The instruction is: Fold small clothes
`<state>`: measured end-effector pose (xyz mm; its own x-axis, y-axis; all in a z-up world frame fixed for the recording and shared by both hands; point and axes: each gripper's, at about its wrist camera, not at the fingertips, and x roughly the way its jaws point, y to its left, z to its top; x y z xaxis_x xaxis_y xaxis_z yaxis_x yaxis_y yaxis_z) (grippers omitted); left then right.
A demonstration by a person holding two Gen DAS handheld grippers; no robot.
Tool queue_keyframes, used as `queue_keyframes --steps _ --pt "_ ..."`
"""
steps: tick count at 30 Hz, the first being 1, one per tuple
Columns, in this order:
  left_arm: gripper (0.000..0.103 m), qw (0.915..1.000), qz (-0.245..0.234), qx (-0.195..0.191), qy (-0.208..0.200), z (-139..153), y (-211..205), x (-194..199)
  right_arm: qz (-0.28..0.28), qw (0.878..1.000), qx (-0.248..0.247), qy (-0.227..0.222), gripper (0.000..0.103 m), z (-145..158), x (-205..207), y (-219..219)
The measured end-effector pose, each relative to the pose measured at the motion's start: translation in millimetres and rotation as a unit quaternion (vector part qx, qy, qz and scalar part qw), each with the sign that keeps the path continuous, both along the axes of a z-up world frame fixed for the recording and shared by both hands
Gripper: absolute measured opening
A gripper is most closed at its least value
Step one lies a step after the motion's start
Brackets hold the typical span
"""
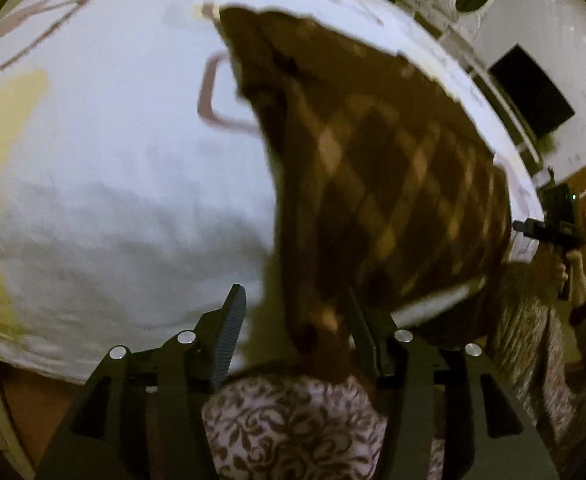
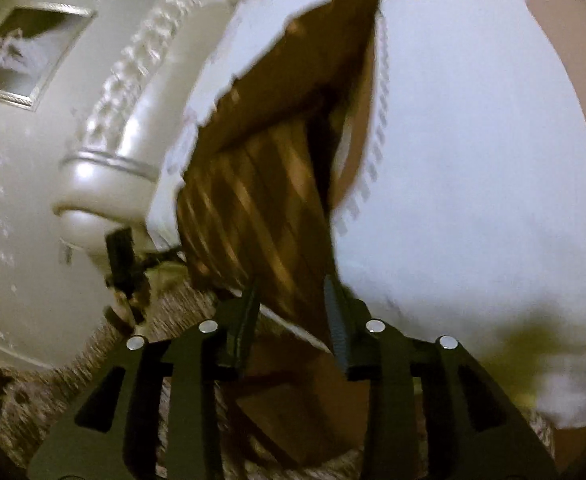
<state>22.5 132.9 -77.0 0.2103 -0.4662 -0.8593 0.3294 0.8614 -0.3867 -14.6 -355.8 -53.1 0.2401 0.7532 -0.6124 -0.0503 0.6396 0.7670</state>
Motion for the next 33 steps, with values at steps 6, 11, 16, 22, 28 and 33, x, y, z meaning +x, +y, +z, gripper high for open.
queue_keyframes --steps 6,11,16,22,28,33 --pt "0.052 0.9981 -0.020 -0.010 0.057 -22 -16 6 0.005 0.999 -0.010 0.034 0.037 -21 -8 0" --pt "0.053 0.9957 -0.036 -0.002 0.086 -30 -24 7 0.020 0.999 -0.015 0.040 0.042 -26 -6 10" --pt "0.054 0.9932 -0.040 0.007 0.109 -37 -29 9 0.043 0.998 -0.015 0.048 0.044 -29 -7 19" --pt "0.054 0.9922 -0.041 0.019 0.116 -40 -37 11 0.079 0.995 -0.013 0.064 0.051 -34 -10 31" --pt "0.054 0.9920 -0.038 0.026 0.118 -41 -42 13 0.105 0.990 -0.041 0.083 0.051 -44 -9 46" --pt "0.029 0.9926 -0.031 0.023 0.115 -42 -41 14 0.114 0.987 -0.064 0.095 0.005 -53 -10 54"
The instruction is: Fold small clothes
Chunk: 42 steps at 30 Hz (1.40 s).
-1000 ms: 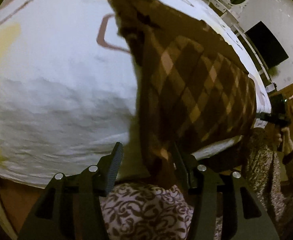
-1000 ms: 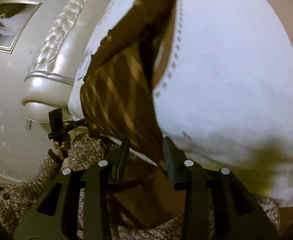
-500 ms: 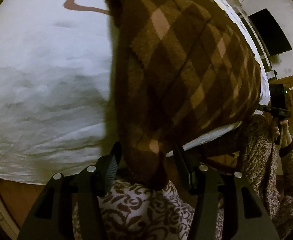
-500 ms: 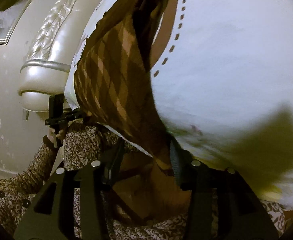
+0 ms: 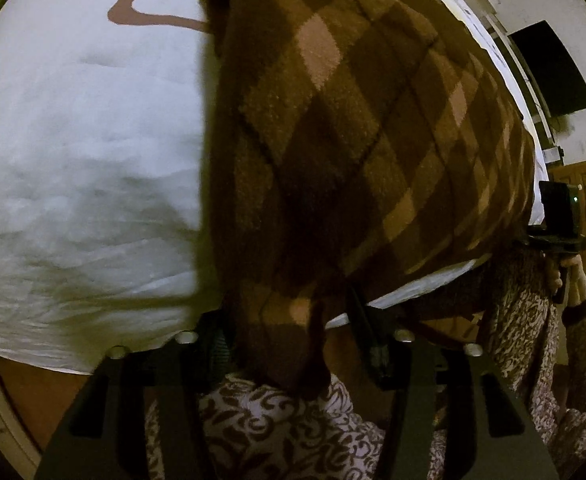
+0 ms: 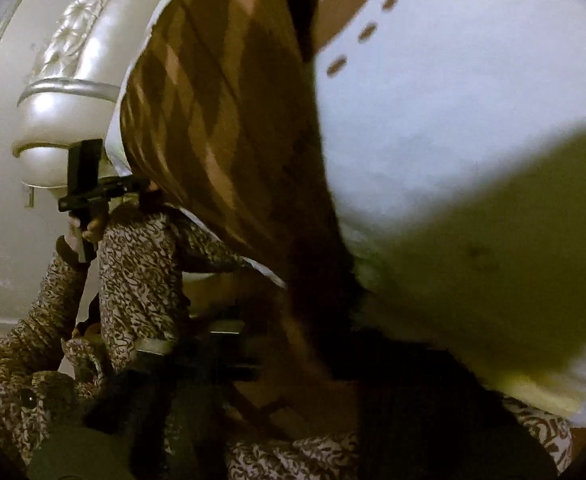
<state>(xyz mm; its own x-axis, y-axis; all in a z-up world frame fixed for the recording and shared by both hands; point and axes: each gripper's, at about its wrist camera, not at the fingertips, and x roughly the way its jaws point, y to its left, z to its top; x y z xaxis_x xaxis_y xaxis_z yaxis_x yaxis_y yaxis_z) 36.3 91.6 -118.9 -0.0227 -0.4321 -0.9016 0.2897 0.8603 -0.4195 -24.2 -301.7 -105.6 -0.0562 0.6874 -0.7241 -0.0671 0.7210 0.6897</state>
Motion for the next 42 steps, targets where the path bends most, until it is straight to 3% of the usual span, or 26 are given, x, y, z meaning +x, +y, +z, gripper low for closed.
queue_keyframes --steps 2,4,8,13,21,26,30,34,36,42 --pt "0.003 0.9999 -0.011 -0.007 0.006 -3 -1 -3 0.001 1.000 -0.003 -0.008 0.004 1 -1 0" --pt "0.003 0.9995 -0.017 -0.024 -0.007 4 -1 -6 -0.002 1.000 0.005 -0.018 0.004 7 -2 -2" --pt "0.003 0.9945 -0.004 -0.099 -0.034 22 6 -15 -0.024 0.998 0.041 -0.029 0.004 17 -11 -4" --pt "0.003 0.9790 0.030 -0.196 -0.047 42 20 -33 -0.057 0.992 0.106 -0.048 0.004 44 -28 -14" --pt "0.003 0.9394 0.103 -0.320 -0.065 81 55 -39 -0.097 0.968 0.202 -0.109 0.004 103 -35 -24" --pt "0.003 0.9012 0.152 -0.398 -0.081 107 74 -29 -0.123 0.946 0.261 -0.147 0.004 137 -19 -29" --pt "0.003 0.8785 0.180 -0.431 -0.100 127 75 -7 -0.141 0.928 0.297 -0.177 0.004 158 3 -33" --pt "0.003 0.8603 0.213 -0.448 -0.117 143 68 21 -0.163 0.915 0.308 -0.206 0.004 168 36 -44" --pt "0.003 0.8524 0.233 -0.455 -0.108 142 67 38 -0.180 0.908 0.313 -0.212 0.004 167 57 -53" --pt "0.003 0.8486 0.287 -0.439 -0.067 124 58 95 -0.226 0.899 0.316 -0.201 0.004 146 120 -62"
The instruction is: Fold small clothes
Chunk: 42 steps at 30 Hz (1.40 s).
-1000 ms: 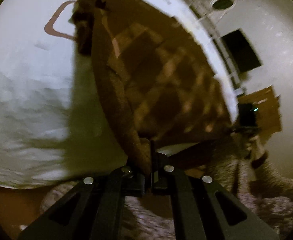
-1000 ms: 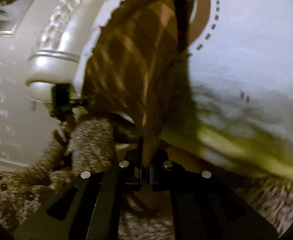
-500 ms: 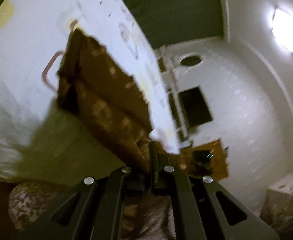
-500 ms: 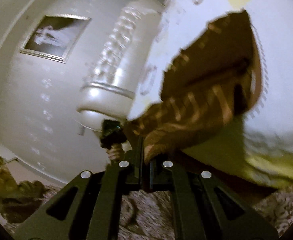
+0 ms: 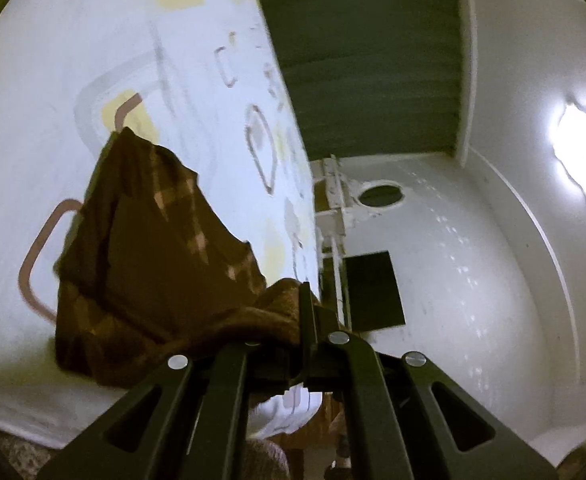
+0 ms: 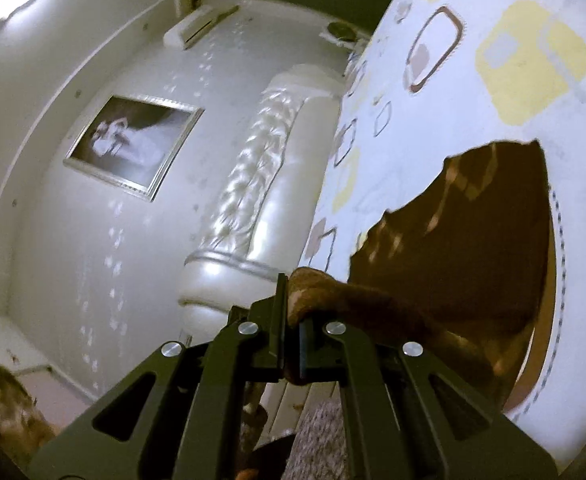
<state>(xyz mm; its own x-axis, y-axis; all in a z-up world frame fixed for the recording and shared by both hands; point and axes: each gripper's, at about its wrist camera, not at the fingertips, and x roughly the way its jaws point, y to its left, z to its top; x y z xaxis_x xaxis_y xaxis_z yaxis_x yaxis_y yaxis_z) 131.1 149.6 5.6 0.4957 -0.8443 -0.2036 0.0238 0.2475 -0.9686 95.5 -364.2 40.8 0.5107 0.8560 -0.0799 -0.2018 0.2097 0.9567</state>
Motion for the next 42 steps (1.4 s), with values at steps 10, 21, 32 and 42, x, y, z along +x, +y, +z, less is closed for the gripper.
queue_keyframes --steps 10,21,32,42 --pt "0.003 0.9961 0.024 0.015 0.083 -49 -6 78 -0.033 0.997 0.008 0.067 0.004 -62 81 -9" --pt "0.003 0.9841 0.056 -0.010 0.168 -107 3 111 -0.059 0.990 0.008 0.127 0.004 -122 133 -16" --pt "0.003 0.9820 0.083 -0.015 0.169 -103 12 107 -0.069 0.987 -0.005 0.149 0.012 -143 154 -10" --pt "0.029 0.9675 0.120 -0.049 0.217 -101 17 106 -0.080 0.986 -0.024 0.145 0.019 -144 160 -13"
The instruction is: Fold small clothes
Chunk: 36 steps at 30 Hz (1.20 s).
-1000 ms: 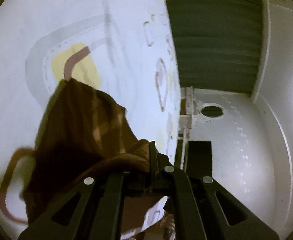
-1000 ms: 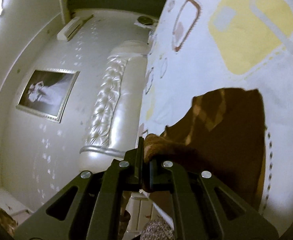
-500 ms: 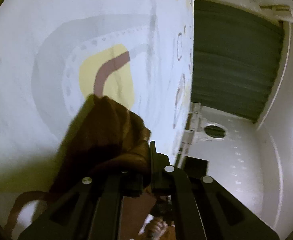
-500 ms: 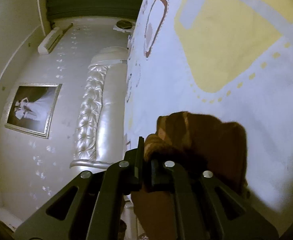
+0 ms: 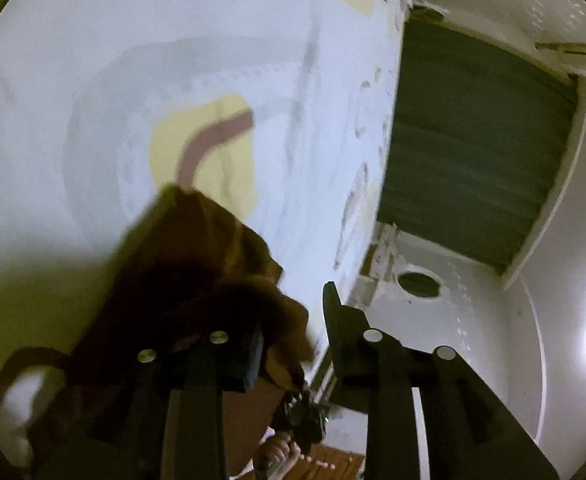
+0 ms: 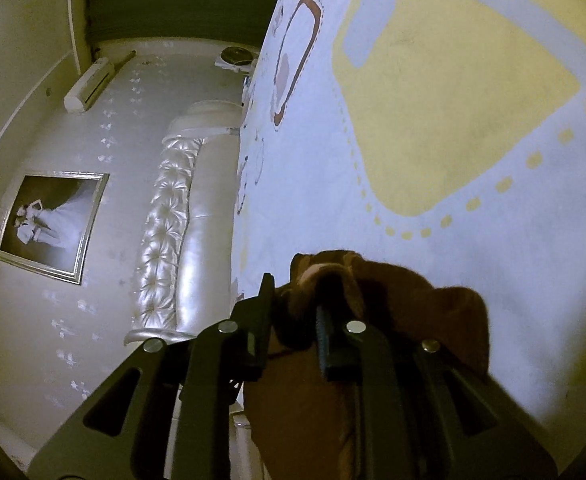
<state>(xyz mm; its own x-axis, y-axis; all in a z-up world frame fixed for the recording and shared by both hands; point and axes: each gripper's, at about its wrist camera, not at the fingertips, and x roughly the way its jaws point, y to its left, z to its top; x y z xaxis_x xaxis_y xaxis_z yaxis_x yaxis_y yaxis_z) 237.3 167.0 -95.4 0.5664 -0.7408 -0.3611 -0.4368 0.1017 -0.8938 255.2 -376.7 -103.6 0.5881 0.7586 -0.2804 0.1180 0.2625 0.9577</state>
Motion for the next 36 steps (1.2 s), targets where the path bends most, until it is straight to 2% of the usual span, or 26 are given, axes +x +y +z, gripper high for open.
queue_keyframes --steps 4,9,12,15,17,19,21,26,28,32,36 --pt "0.029 0.9992 0.025 -0.001 0.030 -8 16 -3 -0.003 1.000 -0.007 -0.002 0.021 3 2 -1" --pt "0.029 0.9988 0.030 0.016 0.036 -13 30 -3 -0.024 1.000 -0.010 -0.006 0.024 4 3 -9" --pt "0.029 0.9987 0.015 0.032 0.038 -14 29 0 -0.036 0.999 -0.025 -0.001 0.025 5 3 -15" --pt "0.029 0.9971 -0.013 0.071 0.022 -1 28 -1 -0.038 0.998 -0.041 0.000 0.030 11 -6 -18" --pt "0.029 0.9929 -0.040 0.112 0.000 11 26 -7 -0.032 0.998 -0.063 -0.004 0.039 20 -20 -18" --pt "0.030 0.9833 -0.077 0.161 -0.032 24 27 -23 -0.016 0.995 -0.093 -0.006 0.042 28 -36 -15" --pt "0.040 0.9748 -0.103 0.192 -0.050 30 28 -44 0.003 0.992 -0.129 -0.001 0.044 34 -61 -12" --pt "0.043 0.9575 -0.158 0.234 -0.060 26 18 -93 0.021 0.989 -0.144 0.027 0.053 32 -124 -10" --pt "0.045 0.9543 -0.172 0.235 -0.066 23 16 -111 0.028 0.988 -0.145 0.038 0.053 28 -144 -8" --pt "0.055 0.9610 -0.178 0.198 -0.076 19 12 -133 0.049 0.991 -0.119 0.037 0.057 22 -170 4" --pt "0.063 0.9674 -0.169 0.171 -0.081 16 8 -130 0.073 0.989 -0.125 0.022 0.060 23 -178 23"
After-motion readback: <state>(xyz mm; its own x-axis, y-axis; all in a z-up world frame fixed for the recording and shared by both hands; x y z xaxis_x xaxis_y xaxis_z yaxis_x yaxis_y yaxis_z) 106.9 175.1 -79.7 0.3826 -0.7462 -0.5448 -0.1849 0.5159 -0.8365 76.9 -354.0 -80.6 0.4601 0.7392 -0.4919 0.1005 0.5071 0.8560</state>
